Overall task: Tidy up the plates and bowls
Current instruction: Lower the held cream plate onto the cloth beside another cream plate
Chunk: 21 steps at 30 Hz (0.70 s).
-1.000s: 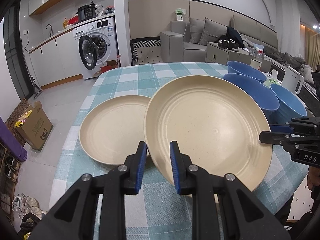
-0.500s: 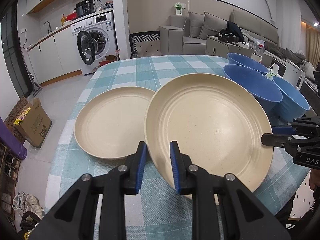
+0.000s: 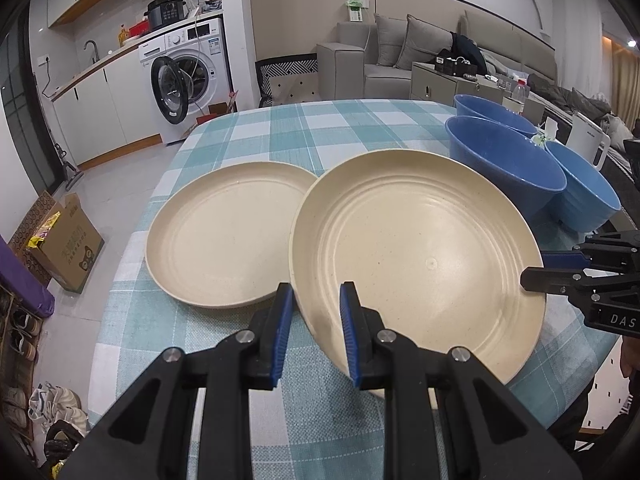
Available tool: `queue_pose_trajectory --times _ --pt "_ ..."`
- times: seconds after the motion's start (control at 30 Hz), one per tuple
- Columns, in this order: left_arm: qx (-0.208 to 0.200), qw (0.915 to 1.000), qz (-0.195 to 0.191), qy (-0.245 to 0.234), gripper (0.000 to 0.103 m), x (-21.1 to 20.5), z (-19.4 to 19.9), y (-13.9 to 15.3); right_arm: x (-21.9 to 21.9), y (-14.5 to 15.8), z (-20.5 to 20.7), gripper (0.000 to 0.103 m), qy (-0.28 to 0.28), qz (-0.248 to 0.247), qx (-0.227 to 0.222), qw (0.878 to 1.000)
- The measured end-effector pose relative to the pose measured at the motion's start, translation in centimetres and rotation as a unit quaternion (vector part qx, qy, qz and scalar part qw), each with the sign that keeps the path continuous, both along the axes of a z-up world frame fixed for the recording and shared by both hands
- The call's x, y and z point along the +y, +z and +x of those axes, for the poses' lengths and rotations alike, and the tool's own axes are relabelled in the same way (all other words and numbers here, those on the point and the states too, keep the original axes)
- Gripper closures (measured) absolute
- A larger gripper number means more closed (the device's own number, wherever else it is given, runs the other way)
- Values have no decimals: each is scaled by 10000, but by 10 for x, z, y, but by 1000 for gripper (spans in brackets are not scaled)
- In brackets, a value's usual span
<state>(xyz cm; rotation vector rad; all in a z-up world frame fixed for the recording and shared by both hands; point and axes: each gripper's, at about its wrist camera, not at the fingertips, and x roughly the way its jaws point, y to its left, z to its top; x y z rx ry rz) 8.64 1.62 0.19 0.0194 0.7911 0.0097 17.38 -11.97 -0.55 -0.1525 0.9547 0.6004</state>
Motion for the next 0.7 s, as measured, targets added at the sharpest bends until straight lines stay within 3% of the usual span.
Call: queue_pose_trajectory --times 0.7 --pt "207 9996 -9 -215 82 -9 8 -12 0 -10 7 76 -291 -365 -59 9989"
